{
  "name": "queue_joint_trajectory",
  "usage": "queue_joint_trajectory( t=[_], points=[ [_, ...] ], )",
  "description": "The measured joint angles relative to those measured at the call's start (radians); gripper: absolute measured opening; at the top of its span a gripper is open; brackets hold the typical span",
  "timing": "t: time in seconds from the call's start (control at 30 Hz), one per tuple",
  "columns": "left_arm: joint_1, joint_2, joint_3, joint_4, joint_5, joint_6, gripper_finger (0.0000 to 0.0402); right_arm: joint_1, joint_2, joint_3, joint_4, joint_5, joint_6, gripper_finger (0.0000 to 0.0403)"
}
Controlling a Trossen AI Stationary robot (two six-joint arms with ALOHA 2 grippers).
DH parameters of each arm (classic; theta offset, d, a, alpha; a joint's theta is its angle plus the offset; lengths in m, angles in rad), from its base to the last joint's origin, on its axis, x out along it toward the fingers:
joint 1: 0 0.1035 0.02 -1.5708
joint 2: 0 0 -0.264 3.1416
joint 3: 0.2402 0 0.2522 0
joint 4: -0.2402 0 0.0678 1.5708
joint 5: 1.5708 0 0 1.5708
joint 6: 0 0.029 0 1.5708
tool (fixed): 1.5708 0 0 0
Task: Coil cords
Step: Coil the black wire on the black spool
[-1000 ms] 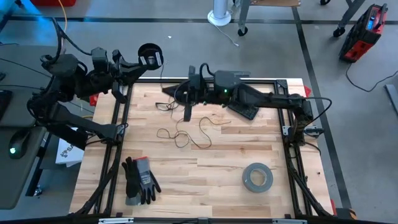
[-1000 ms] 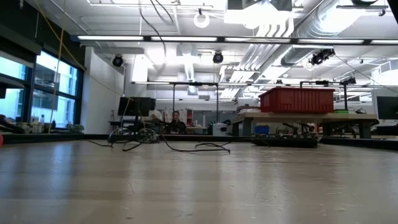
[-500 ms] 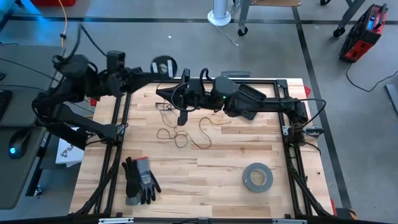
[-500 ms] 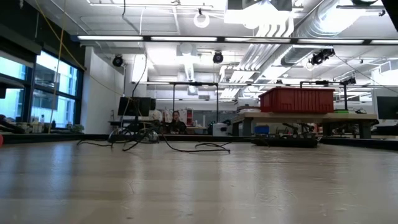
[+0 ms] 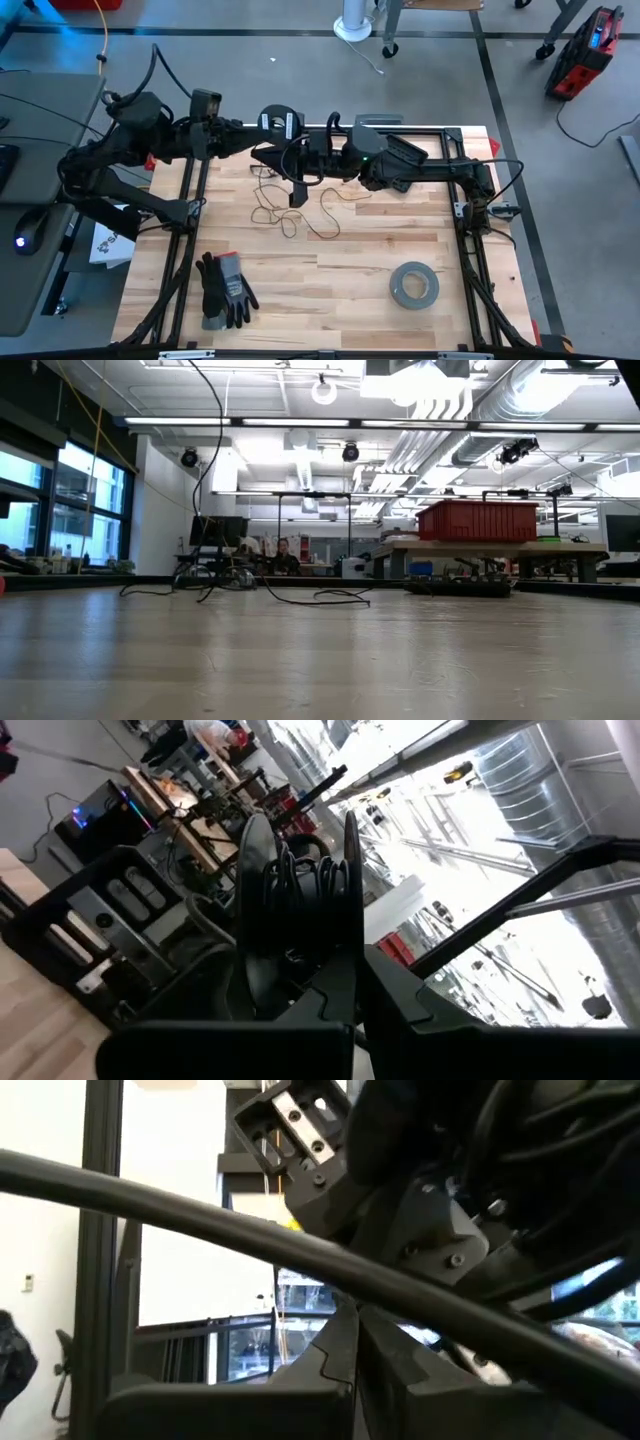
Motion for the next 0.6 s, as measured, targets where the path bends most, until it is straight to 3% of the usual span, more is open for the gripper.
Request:
queue_joint_trajectory(
  t=[0.33, 0.6],
  points=[
    [0.000, -0.034, 0.000, 0.005, -0.078, 0.040, 0.0001, 0.011, 0.000, 0.000, -0.021, -0.002, -0.003, 0.0000],
    [0.000, -0.011, 0.000, -0.032, -0.069, -0.011, 0.0001, 0.011, 0.000, 0.000, 0.006, 0.000, -0.023, 0.0000]
  ],
)
